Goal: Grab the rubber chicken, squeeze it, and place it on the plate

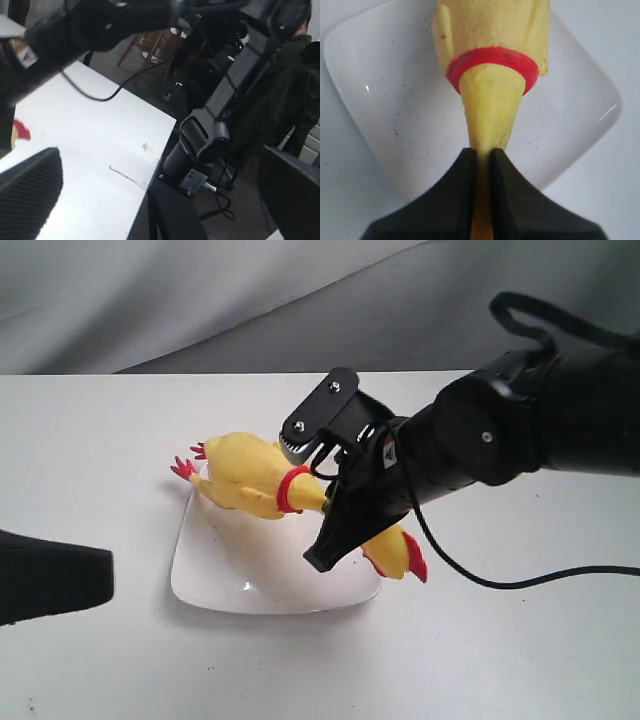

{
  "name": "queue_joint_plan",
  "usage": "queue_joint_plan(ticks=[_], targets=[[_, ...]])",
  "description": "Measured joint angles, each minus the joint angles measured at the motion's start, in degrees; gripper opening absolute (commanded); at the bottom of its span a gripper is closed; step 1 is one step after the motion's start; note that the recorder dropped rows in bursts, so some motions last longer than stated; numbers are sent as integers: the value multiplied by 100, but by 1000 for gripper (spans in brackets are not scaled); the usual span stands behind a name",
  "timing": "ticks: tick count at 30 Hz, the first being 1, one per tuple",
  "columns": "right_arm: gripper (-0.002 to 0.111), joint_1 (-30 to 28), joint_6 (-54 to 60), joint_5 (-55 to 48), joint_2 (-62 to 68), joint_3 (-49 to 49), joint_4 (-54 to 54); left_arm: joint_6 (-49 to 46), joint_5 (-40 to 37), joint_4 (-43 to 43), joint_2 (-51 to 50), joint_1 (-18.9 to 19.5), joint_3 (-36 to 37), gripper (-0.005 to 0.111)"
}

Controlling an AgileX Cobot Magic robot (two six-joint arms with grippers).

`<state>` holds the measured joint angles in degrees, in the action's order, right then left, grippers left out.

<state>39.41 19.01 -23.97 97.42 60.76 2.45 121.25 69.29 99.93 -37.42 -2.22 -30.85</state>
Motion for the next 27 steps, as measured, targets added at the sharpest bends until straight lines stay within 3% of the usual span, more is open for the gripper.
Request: queue_joint_plan(ticks=[7, 12, 16, 18, 20, 23, 27], targets=[[4, 0, -38, 161, 504, 0, 23, 0, -591, 8, 1154, 0, 0, 104], [38, 0, -204, -21, 553, 25, -84, 0, -807, 21, 1407, 0, 0, 104], [52, 0, -372, -240, 553, 25, -341, 0, -935, 32, 1415, 0, 0, 104], [48, 0, -468, -405, 553, 25, -523, 0, -1120, 32, 1419, 0, 0, 104], [36, 0, -767, -670, 445, 25, -873, 0, -1496, 44, 1449, 0, 0, 104], [5, 0, -1436, -1083, -14, 25, -1652, -55, -2297, 44, 1449, 0, 0, 104], [0, 0, -2275, -1339, -1085, 25, -2638, -133, -3306, 44, 1449, 0, 0, 104]])
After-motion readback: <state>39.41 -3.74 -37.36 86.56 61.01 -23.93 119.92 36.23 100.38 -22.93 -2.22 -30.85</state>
